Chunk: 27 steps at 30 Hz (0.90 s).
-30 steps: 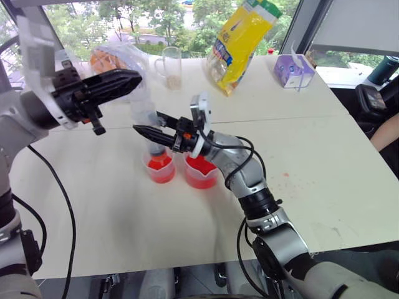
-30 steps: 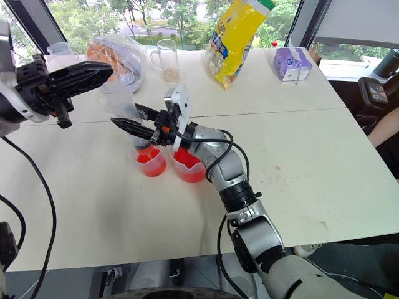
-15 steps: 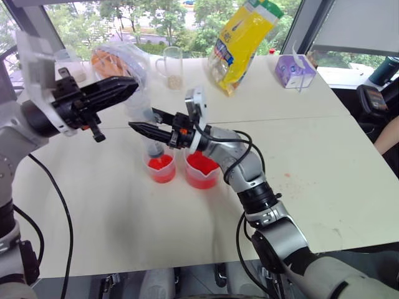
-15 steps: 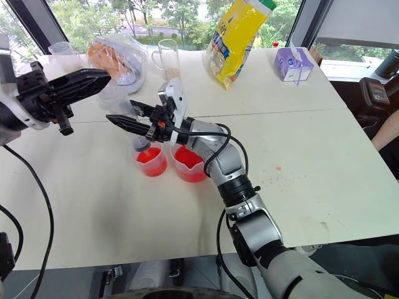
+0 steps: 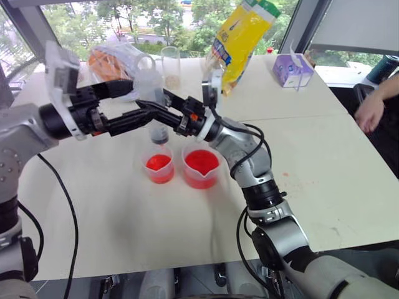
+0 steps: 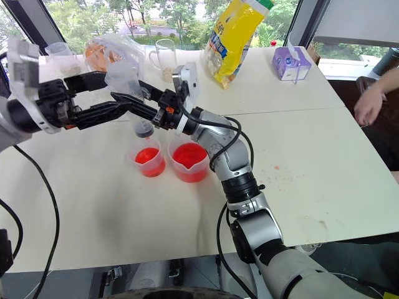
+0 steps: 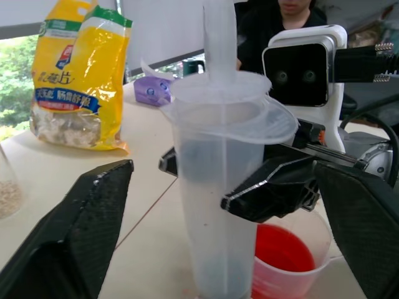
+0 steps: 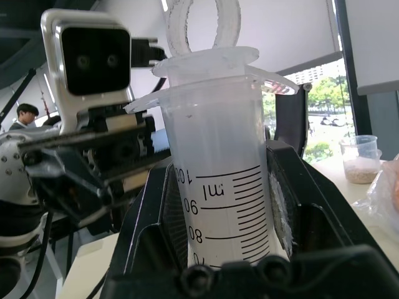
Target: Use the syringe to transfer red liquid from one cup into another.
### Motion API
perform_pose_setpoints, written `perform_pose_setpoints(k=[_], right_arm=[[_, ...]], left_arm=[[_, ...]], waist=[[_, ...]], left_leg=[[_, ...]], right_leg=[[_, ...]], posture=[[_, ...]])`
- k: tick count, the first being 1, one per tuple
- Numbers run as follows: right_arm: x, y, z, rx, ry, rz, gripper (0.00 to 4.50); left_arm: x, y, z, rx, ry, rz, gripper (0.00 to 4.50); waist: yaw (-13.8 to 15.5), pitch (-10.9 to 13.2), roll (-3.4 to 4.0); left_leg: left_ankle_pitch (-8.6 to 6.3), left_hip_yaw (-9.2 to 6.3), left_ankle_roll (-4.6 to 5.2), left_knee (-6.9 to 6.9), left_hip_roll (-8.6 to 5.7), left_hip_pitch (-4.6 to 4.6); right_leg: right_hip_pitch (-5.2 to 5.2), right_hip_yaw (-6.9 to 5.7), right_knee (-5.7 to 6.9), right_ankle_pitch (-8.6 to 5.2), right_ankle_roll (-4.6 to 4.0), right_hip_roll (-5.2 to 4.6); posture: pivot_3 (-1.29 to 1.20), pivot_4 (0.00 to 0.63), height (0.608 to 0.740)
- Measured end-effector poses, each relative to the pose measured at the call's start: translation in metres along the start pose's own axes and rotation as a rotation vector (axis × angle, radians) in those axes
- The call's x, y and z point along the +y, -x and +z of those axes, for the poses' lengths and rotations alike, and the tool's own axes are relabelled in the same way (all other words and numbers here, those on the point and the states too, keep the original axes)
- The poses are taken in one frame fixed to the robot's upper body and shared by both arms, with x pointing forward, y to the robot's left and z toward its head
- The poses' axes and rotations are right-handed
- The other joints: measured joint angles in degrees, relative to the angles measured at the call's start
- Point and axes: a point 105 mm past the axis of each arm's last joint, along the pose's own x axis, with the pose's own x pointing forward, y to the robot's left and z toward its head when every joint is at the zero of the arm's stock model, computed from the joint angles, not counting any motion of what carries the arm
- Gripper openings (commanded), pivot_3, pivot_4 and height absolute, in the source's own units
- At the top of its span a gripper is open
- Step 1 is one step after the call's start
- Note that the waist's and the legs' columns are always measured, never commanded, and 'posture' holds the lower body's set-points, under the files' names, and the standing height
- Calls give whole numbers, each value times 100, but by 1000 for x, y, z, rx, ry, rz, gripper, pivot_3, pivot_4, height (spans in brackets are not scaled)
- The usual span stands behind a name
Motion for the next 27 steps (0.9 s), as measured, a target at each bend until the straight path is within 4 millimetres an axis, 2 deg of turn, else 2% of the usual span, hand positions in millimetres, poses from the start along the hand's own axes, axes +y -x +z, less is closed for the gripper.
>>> perform_pose_setpoints(k=[8, 12, 14, 17, 19, 21, 23, 27], right_arm=[[-8, 3, 3, -1, -54, -61, 1383], [-25, 14, 24, -2, -36, -140, 1383], [-42, 26, 44, 44, 6, -228, 1383], [-85, 72, 93, 114, 12, -504, 1383], [-100, 101, 109, 169, -48, -655, 1383], [-110, 127, 101, 275, -132, -775, 1383], [-115, 154, 83, 415, -229, -868, 1383], [-108, 198, 47, 654, -340, -973, 1383]], left_arm=[[1, 10, -6, 33, 0, -1, 4458], [0, 10, -6, 34, -4, -13, 4458], [-2, 8, -7, 22, -7, -26, 4458], [-6, 1, -14, 14, 14, -59, 4458], [-9, -3, -18, 6, 25, -88, 4458], [-12, -8, -22, 9, 31, -110, 4458], [-15, -13, -25, 4, 31, -134, 4458], [-20, -19, -31, 11, 36, -171, 4458]], waist=[[35, 0, 0], [36, 1, 1], [57, 3, 4], [105, 1, 1], [66, 0, 0], [15, 0, 0], [-8, 3, 5], [17, 3, 5]], left_leg=[[0, 1, 0, 1, -3, -1], [0, 1, 0, 1, -3, -2], [0, 0, 0, 1, -7, -4], [-1, -2, 3, 4, -15, -7], [-6, 3, 10, 2, -15, -7], [-7, 12, 13, -3, -12, -2], [-7, 14, 13, -8, -9, -3], [-8, 9, 15, -10, -8, -7]], right_leg=[[2, 0, -3, 0, -1, -8], [1, 0, -3, 0, -1, -9], [0, -1, -4, -1, -2, -15], [4, -6, -9, -11, -20, -28], [3, -6, -10, -11, -20, -31], [0, -3, -9, -9, -17, -28], [-5, -2, -8, -4, -8, -19], [-6, -2, -10, -1, -3, -11]], posture=[[0, 150, 740], [0, 150, 740], [0, 150, 740], [0, 150, 740], [0, 150, 740], [0, 150, 740], [0, 150, 740], [0, 150, 740]])
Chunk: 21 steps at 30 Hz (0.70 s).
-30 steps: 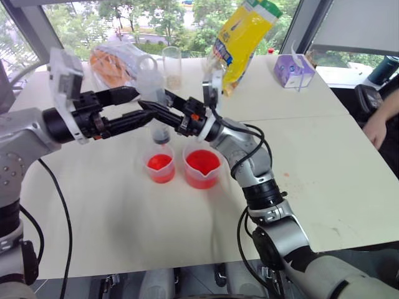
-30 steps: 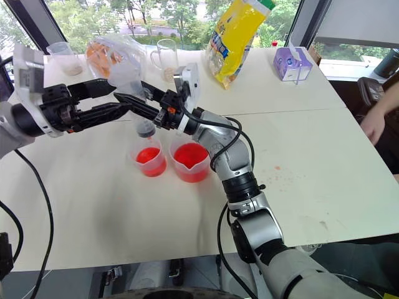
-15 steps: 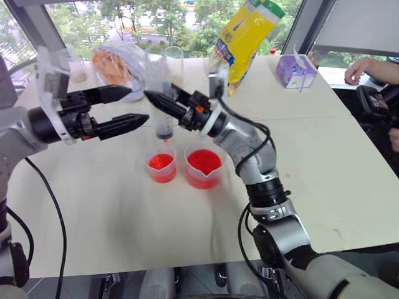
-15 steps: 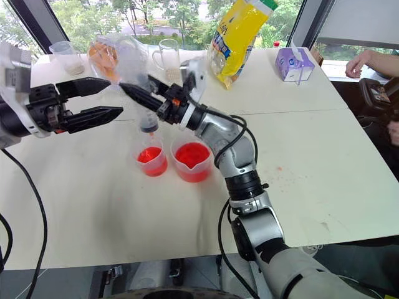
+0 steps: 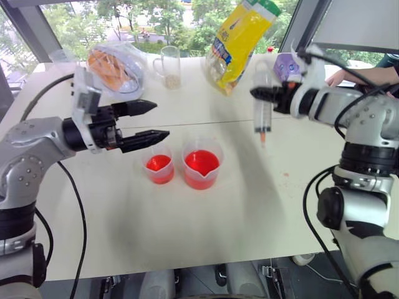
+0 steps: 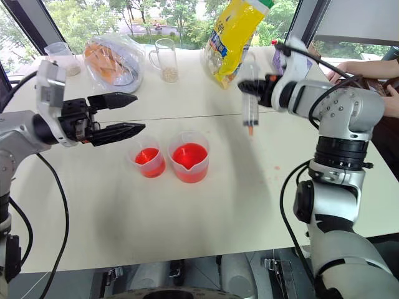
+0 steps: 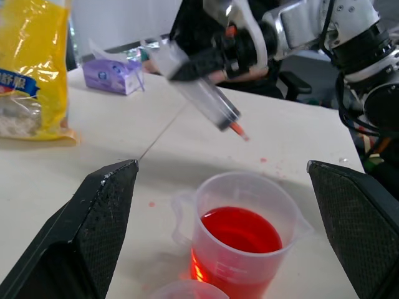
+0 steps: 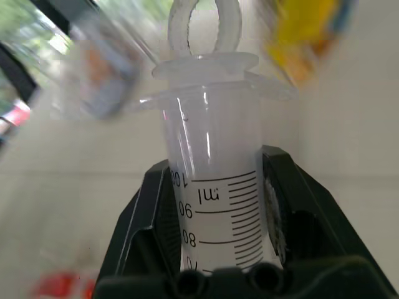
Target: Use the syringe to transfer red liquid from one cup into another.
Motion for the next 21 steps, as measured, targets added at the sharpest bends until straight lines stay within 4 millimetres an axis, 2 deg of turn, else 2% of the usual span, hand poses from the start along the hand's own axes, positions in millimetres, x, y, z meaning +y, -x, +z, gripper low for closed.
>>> perform_pose_setpoints(k=[3, 5, 12, 18, 21], right_arm=[[-11, -5, -39, 177, -9, -54, 1383], [-17, -7, -55, 242, -11, -100, 1383], [-39, -11, -79, 299, -16, -248, 1383], [-44, -15, -86, 306, -24, -267, 4451], [-43, -15, -86, 306, -26, -256, 4451]], left_arm=[[-1, -5, -4, 11, -9, -13, 4458], [-1, -7, -7, 15, -13, -14, 4458], [-6, -9, -4, 16, -41, -22, 4458], [-10, -10, -5, 22, -32, -35, 4500], [-12, -11, -5, 21, -13, -44, 4500]], waist=[[7, 0, 0], [17, 0, 0], [25, 0, -1], [22, -1, -1], [23, -1, -1]], left_leg=[[0, 2, 1, 2, -2, -1], [0, 2, 1, 5, -2, -4], [0, -1, 2, 6, -3, -5], [0, -3, 2, 6, -3, -5], [0, -4, 2, 6, -3, -5]], right_leg=[[0, 3, -2, 1, 2, -2], [0, 3, -3, 0, 2, -3], [0, 3, -4, 0, 3, -2], [1, 3, -4, 0, 4, -1], [2, 3, -4, 0, 4, 0]], posture=[[0, 150, 740], [0, 150, 740], [0, 150, 740], [0, 150, 740], [0, 150, 740]])
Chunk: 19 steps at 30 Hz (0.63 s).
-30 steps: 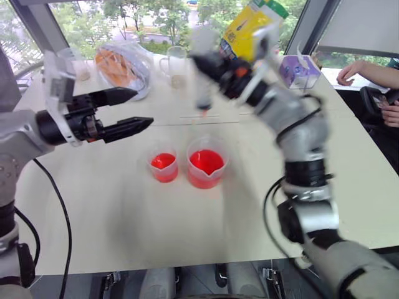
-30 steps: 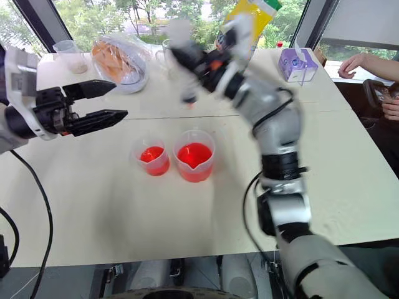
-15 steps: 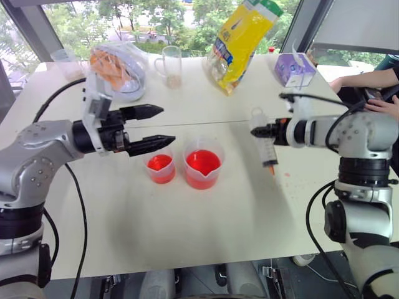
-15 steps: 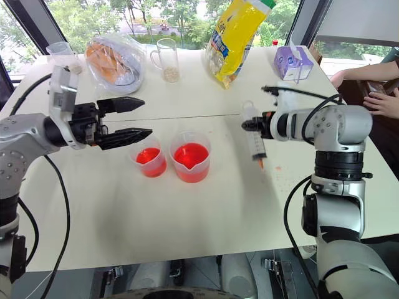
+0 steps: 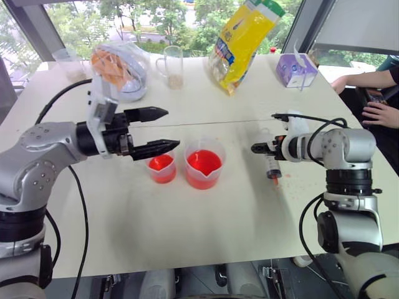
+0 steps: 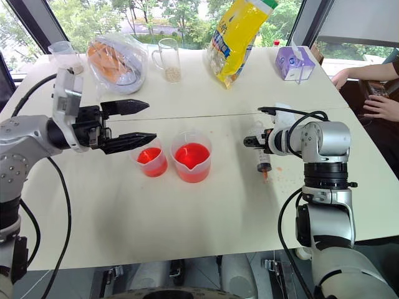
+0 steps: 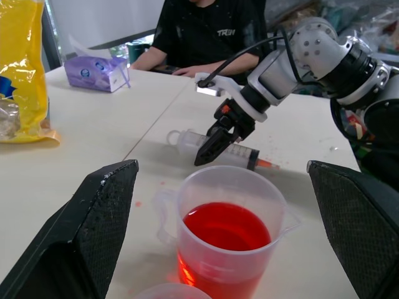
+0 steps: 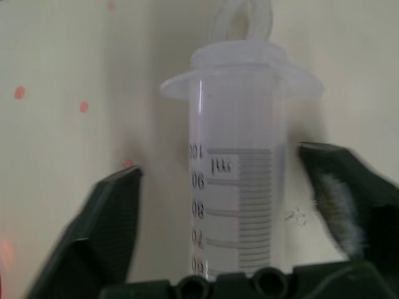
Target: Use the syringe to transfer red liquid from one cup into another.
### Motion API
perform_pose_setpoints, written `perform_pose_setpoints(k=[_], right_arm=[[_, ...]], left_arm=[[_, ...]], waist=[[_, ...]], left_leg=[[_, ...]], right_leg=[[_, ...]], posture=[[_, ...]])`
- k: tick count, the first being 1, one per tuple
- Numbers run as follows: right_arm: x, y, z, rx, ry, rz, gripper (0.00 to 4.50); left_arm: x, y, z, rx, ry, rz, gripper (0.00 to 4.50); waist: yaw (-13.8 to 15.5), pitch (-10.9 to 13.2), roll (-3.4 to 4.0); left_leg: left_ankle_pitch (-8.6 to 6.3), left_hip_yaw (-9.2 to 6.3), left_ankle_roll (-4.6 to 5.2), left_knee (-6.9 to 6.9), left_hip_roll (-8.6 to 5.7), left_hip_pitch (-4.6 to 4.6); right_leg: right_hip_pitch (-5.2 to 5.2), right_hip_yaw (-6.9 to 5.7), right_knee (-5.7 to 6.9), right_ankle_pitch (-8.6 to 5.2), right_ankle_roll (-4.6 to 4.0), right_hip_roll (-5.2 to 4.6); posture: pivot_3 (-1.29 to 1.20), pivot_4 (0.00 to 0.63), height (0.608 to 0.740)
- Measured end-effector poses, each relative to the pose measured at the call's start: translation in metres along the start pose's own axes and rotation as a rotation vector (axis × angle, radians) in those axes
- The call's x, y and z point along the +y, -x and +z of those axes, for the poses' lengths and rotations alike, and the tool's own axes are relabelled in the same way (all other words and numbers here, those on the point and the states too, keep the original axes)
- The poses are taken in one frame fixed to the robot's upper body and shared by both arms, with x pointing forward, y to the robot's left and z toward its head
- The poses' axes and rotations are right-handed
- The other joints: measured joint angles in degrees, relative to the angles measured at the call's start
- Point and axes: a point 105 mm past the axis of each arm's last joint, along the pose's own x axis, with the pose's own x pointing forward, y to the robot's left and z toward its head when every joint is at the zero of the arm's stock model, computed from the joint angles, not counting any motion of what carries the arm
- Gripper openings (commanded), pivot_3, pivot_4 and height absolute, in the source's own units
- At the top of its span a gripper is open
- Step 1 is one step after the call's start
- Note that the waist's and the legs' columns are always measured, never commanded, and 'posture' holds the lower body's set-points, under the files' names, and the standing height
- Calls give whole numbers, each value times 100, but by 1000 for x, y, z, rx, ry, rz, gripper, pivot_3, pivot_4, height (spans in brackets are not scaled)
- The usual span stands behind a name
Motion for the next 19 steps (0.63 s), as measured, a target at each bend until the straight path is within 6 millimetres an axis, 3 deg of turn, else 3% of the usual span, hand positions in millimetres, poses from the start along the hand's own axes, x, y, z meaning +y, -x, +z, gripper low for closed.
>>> perform_pose_setpoints(k=[4, 11, 15, 19], right_arm=[[-3, 10, 7, -23, 37, 10, 4451], [13, 75, 42, -173, 248, 144, 4451], [39, 107, 39, -188, 379, 304, 4451], [60, 138, 19, -176, 528, 471, 4451]], left_arm=[[-2, 3, -3, 19, 19, -6, 4500], [-2, 17, -2, 72, 19, 10, 4500], [-5, 19, -2, 87, 29, -11, 4500], [-6, 25, -1, 107, 34, -7, 4500]], waist=[[3, 1, 1], [8, 1, 2], [14, 2, 1], [28, 2, -1]], left_leg=[[0, 0, 0, 0, 0, 0], [-2, -2, 2, -1, 2, 1], [-2, -3, 3, -1, 3, 0], [-5, -3, 7, -1, 4, -1]], right_leg=[[-1, 0, -1, 0, 0, 0], [0, -1, -2, -2, 0, 2], [0, 0, -7, -6, -6, 2], [3, -1, -14, -10, -8, 1]], posture=[[0, 150, 740], [0, 150, 740], [0, 150, 740], [0, 150, 740]])
